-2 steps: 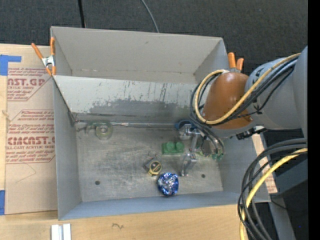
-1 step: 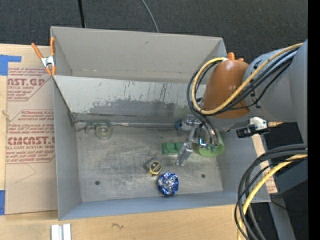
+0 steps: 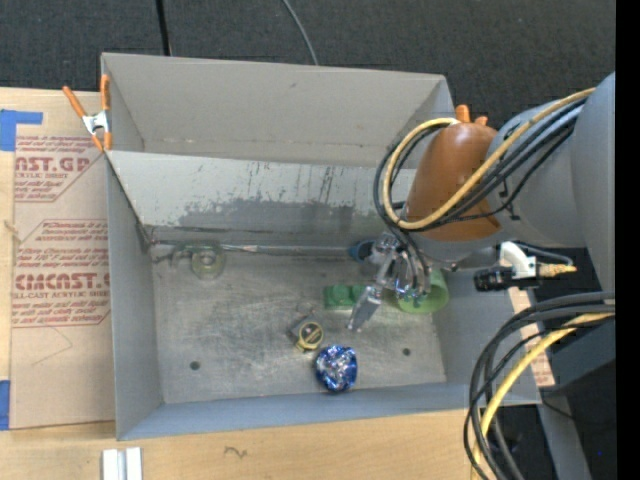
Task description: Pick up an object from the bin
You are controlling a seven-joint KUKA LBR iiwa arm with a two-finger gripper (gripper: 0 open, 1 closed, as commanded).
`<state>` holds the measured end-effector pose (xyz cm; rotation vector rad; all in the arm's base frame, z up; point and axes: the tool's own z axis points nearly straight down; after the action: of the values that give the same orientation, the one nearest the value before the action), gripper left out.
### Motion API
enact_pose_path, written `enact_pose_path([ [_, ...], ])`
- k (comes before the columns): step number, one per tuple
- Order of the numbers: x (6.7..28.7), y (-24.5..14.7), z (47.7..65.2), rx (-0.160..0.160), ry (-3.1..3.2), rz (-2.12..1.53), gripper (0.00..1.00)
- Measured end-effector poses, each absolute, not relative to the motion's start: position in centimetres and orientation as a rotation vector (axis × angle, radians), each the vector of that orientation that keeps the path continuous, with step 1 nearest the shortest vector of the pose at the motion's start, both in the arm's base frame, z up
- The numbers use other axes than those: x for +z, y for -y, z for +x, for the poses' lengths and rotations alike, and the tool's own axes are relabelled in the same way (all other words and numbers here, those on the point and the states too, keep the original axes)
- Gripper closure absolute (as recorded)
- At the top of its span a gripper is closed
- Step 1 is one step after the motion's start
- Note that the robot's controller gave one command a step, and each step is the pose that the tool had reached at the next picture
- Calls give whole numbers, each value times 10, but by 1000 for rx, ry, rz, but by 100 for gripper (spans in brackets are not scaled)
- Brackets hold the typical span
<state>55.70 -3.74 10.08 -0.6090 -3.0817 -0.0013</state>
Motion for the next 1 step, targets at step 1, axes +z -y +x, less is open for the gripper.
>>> enact_pose_path([
  [1,73,24,543,-1,3056,-763,0],
])
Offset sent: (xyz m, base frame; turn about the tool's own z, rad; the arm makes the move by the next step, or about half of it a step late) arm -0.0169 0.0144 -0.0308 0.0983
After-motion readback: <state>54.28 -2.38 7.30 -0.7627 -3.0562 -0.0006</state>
